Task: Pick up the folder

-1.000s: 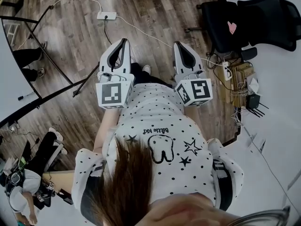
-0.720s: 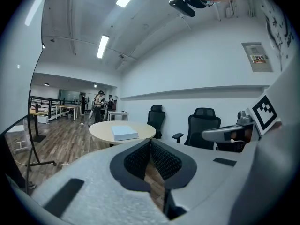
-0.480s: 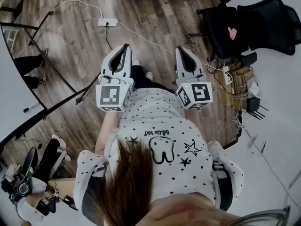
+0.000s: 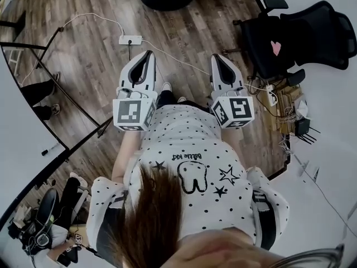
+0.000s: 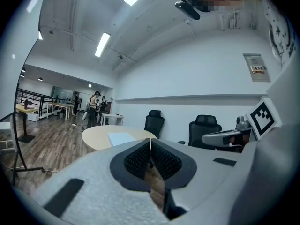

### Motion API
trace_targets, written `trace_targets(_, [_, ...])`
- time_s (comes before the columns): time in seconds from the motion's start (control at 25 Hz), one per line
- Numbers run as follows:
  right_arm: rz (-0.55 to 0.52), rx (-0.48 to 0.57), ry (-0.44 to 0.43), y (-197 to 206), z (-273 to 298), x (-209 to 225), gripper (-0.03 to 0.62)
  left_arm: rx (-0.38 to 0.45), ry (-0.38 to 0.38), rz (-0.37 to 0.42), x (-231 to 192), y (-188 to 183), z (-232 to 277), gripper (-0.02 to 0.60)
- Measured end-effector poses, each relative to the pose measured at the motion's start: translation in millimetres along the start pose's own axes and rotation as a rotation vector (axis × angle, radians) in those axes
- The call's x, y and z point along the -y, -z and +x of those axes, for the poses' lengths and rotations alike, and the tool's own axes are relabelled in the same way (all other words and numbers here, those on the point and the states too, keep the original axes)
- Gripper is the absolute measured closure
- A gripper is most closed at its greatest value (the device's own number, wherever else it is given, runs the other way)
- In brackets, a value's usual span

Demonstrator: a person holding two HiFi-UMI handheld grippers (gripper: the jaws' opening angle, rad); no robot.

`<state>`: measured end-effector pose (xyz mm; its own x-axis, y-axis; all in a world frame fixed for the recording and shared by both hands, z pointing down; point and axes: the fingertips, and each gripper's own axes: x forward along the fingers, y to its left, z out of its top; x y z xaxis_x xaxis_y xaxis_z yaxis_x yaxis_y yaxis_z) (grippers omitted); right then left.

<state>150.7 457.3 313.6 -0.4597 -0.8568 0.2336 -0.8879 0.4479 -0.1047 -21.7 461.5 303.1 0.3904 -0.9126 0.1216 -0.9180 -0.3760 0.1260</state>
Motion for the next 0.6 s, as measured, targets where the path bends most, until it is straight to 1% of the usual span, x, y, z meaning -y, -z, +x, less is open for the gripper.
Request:
trace_targets(0.16, [0.006,-0.014,0.032,6.7,12.2,-1.9,0.586,-0.008,0.011,0.001,-19.5,4.3,7.0,0.561])
trace_targets(0.36, [0.014,-0.039,0.055,13.8,24.0,-7.3,0.586,0.009,0.016,0.005,-33.4,-0.7,11.8,0.560])
trace_targets(0.6, [0.019,-0.061,0.059,13.3,39.1,-1.4,0.586,-0.026,0.000,0.000,-42.7,9.3,19.2,0.561])
